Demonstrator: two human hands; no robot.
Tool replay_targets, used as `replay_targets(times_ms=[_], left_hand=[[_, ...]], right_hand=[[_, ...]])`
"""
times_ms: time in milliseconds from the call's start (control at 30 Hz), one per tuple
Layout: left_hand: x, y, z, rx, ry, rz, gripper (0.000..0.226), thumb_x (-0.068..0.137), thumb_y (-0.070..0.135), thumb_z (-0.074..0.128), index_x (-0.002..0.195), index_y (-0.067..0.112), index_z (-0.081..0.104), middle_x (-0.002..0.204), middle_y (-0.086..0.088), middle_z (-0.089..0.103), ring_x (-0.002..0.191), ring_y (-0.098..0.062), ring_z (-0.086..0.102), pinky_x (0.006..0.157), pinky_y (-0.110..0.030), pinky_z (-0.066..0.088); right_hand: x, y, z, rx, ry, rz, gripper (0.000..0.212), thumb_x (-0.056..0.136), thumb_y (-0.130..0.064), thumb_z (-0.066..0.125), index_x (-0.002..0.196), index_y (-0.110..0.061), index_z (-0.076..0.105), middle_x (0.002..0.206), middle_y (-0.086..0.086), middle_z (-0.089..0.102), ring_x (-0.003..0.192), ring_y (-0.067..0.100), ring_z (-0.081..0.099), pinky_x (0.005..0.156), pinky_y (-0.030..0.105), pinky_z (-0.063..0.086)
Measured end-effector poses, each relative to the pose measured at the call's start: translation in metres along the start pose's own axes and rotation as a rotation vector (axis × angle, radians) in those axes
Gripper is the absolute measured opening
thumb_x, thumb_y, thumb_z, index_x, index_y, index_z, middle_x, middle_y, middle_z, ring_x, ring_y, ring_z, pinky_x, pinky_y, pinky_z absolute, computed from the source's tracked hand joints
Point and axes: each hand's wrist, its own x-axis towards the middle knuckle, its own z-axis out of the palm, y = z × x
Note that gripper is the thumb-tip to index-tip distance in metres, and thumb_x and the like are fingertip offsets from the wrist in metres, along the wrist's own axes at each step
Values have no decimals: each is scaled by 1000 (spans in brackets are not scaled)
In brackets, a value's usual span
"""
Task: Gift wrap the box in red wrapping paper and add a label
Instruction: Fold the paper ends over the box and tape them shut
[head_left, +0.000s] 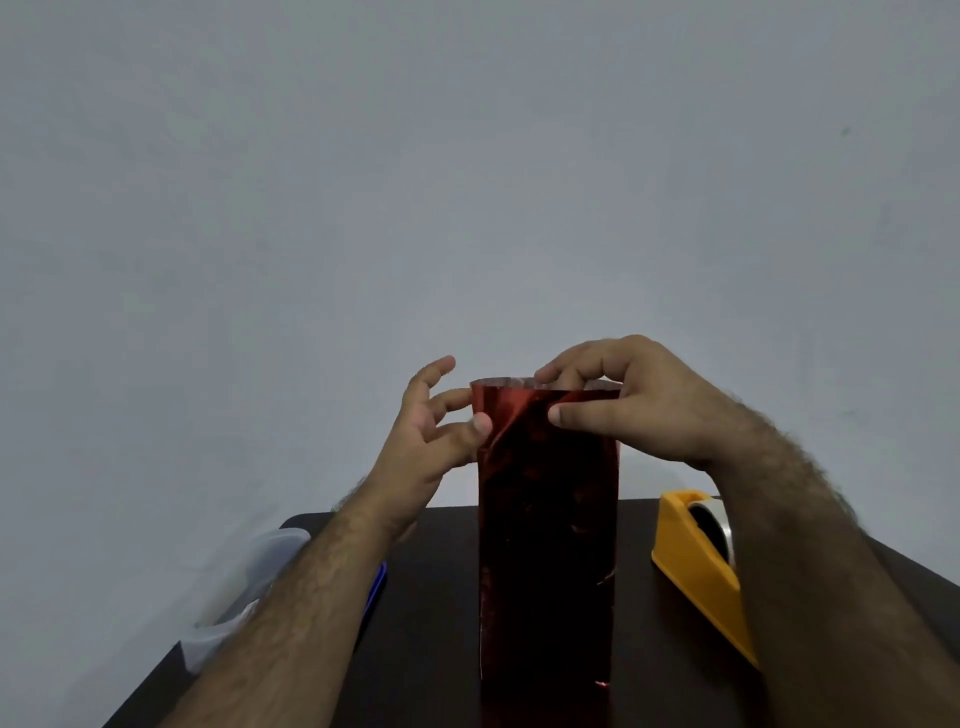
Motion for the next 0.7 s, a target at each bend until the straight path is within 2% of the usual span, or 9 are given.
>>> replay_targets(times_ms=[100,167,300,400,467,533,600,667,700], left_hand=[[1,0,-4,-69,49,5,64,80,53,77,132,22,54,132,-7,68,109,-26,73,86,-37,60],[1,-2,-7,-111,47,-4,56,80,48,76,123,18,56,122,-7,70,103,-23,71,82,-34,59],[0,-9,-12,-92,-86,-51,89,73,41,88,149,26,44,143,-6,66,114,-30,69,91,-45,56],[-5,-8,-7,-120,-104,-63,115,66,63,95,159,32,35,142,-8,66,112,-33,67,95,-50,53],[-7,-8,2,-194,-83,-83,116,67,74,88,161,30,35,142,-14,65,124,-38,65,108,-58,49],[-11,-12,9,-308,-107,-124,108,74,66,87,160,19,42,149,-19,61,139,-43,57,120,-63,41],[-16,-16,16,-363,-202,-170,102,72,53,91,155,11,49,145,-21,63,134,-39,62,115,-54,50],[-21,-18,20,-372,-265,-237,112,64,57,96,152,8,47,138,-17,68,125,-31,70,103,-44,58],[-22,-18,20,-356,-300,-234,121,64,61,95,157,7,40,140,-16,68,128,-31,68,104,-44,57]], right_hand=[[0,-2,0,-8,13,-18,15,87,-15,84,76,-23,78,116,-20,73,113,-4,65,95,29,48],[0,-2,1,-25,-1,-28,15,88,-16,83,78,-26,79,121,-22,70,118,-4,62,99,31,49],[1,1,2,-42,8,-38,12,89,-19,82,82,-28,80,130,-23,63,123,-5,57,102,29,50],[0,3,-1,-54,16,-15,11,91,-22,81,85,-31,79,139,-25,56,129,-5,52,98,20,43],[-1,7,-4,-26,8,9,12,95,-21,77,90,-32,80,140,-25,55,132,-6,49,95,18,39],[-1,11,-5,66,-25,19,19,99,-14,71,93,-29,80,139,-24,59,132,-4,52,99,24,42],[-1,17,-3,178,-60,22,23,101,-5,65,95,-22,79,137,-19,63,131,1,57,104,31,45],[-1,22,2,247,-85,40,21,104,-2,59,96,-14,74,135,-14,67,127,6,61,99,35,47],[-1,24,5,287,-96,59,21,105,-3,56,94,-13,71,134,-12,68,126,10,63,98,38,48]])
